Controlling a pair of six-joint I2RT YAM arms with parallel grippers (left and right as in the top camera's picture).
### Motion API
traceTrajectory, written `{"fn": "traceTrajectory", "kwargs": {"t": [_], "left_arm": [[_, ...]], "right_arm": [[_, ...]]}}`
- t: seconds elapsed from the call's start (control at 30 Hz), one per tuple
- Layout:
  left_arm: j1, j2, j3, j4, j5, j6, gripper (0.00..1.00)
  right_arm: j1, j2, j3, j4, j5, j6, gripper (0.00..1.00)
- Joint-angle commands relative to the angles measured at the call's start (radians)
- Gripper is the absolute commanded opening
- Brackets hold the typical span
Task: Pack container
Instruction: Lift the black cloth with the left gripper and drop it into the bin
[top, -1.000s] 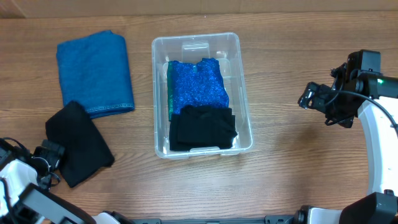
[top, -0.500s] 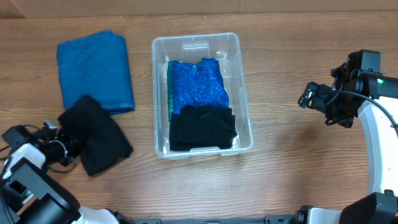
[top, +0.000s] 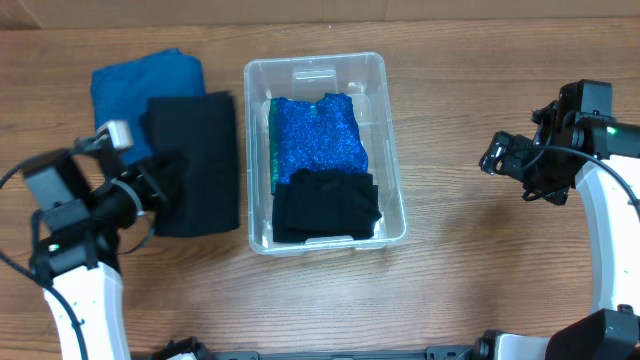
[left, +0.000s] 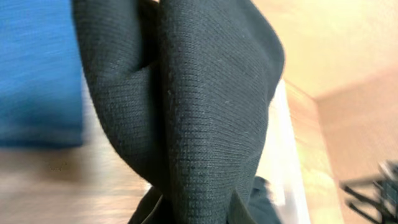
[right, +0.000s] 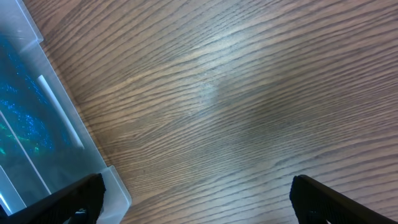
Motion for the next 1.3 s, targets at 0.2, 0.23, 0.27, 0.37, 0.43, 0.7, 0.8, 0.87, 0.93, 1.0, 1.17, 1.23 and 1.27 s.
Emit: {"fn": "traceTrajectory", "kwargs": {"t": [0.2, 0.23, 0.27, 0.37, 0.43, 0.7, 0.8, 0.87, 0.93, 1.0, 1.17, 1.23, 1.27], "left_arm": [[-0.647, 0.026, 0.091, 0.186, -0.291, 0.111, 0.04], [-0.676, 0.045, 0.091, 0.262, -0.338, 0.057, 0.04], [-0.694, 0.060, 0.091, 0.322, -0.388, 0.004, 0.04], [-0.746, 0.132, 0.091, 0.517, -0.550, -0.201, 0.04], [-0.769, 0.210, 0.091, 0.592, -0.635, -0.311, 0.04], [-0.799, 0.530, 0.091, 0.729, -0.663, -0.609, 0.04], [-0.792, 0.584, 0.091, 0.756, -0.663, -0.607, 0.04], [-0.781, 0.584, 0.091, 0.756, -0.712, -0.604, 0.05], [-0.771, 0.584, 0.091, 0.755, -0.744, -0.601, 0.19], [-0.748, 0.583, 0.091, 0.764, -0.740, -0.539, 0.55], [-0.722, 0.518, 0.096, 0.734, -0.736, -0.358, 1.00], [-0.722, 0.454, 0.096, 0.725, -0.766, -0.295, 1.00], [-0.722, 0.409, 0.097, 0.706, -0.789, -0.249, 1.00]], "right_arm": [[0.002, 0.002, 0.001, 0.006, 0.007, -0.007, 1.00], [0.002, 0.002, 0.001, 0.006, 0.007, -0.007, 1.00], [0.002, 0.002, 0.001, 0.006, 0.007, -0.007, 1.00], [0.002, 0.002, 0.001, 0.006, 0.007, -0.007, 1.00], [0.002, 0.002, 0.001, 0.006, 0.006, -0.007, 1.00], [0.002, 0.002, 0.001, 0.008, 0.006, -0.007, 1.00], [0.002, 0.002, 0.000, 0.009, 0.006, -0.007, 1.00], [0.002, 0.002, 0.000, 0.009, 0.006, -0.007, 1.00], [0.002, 0.002, 0.000, 0.009, 0.006, -0.007, 1.00], [0.002, 0.002, 0.000, 0.009, 0.006, -0.007, 1.00], [0.002, 0.002, 0.000, 0.009, 0.006, -0.007, 1.00], [0.002, 0.002, 0.000, 0.010, 0.006, -0.007, 1.00], [0.002, 0.002, 0.000, 0.010, 0.006, -0.007, 1.00]]}}
